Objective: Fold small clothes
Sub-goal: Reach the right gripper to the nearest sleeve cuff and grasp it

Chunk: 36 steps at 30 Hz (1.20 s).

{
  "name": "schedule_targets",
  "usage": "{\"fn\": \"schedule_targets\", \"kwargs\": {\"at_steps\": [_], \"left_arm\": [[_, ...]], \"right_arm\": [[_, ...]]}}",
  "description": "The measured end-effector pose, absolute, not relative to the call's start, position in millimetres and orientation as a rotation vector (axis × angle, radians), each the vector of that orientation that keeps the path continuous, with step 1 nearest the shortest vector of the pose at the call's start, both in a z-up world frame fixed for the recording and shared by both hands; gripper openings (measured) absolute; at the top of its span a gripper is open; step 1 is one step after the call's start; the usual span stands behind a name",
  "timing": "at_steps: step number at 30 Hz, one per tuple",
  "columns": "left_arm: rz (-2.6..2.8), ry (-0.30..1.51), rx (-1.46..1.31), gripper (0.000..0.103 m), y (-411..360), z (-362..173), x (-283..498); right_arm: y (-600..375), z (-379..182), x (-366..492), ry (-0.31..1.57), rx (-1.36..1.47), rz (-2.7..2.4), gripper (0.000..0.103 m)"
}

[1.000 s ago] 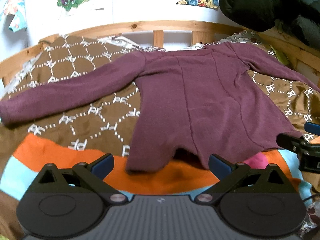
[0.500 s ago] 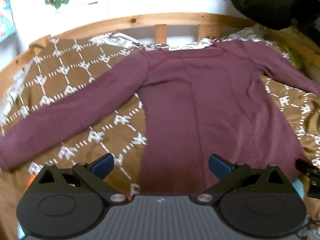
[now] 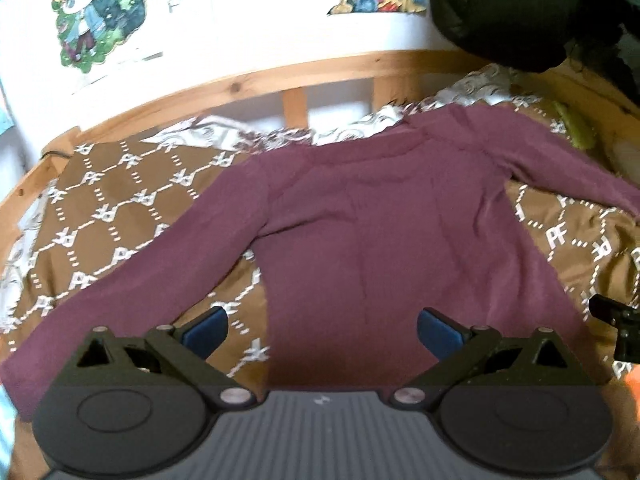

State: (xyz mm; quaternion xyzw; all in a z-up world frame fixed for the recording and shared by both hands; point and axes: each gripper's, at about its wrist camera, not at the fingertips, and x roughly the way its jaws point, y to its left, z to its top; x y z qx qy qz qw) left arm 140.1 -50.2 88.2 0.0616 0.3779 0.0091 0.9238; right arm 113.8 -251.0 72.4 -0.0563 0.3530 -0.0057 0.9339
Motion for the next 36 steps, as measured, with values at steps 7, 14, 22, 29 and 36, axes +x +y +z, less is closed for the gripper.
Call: {"fn": "schedule_targets", "kwargs": {"at_steps": [7, 14, 22, 29, 36], "left_arm": [[-0.005, 0.863, 0.056, 0.103, -78, 50, 167], [-0.092, 0.846, 0.19, 0.103, -107, 15, 168], [-0.124, 0.863, 0.242, 0.103, -124, 6, 168], [-0.104, 0.917, 0.259, 0.103, -119, -3, 158], [-0.102, 0.935, 0.255, 0.103, -118, -1, 159]], "right_arm": [[-296, 68, 138, 0.728, -0.089, -0.162, 0.103], [-347, 53, 147, 0.748, 0.018, -0.359, 0.103], [-386, 47, 135, 0.585, 0.176, -0.408, 0.103], [-421, 40, 133, 0.494, 0.356, -0.383, 0.103], [-451, 33, 143, 0.428, 0.527, -0.459, 0.102]]}}
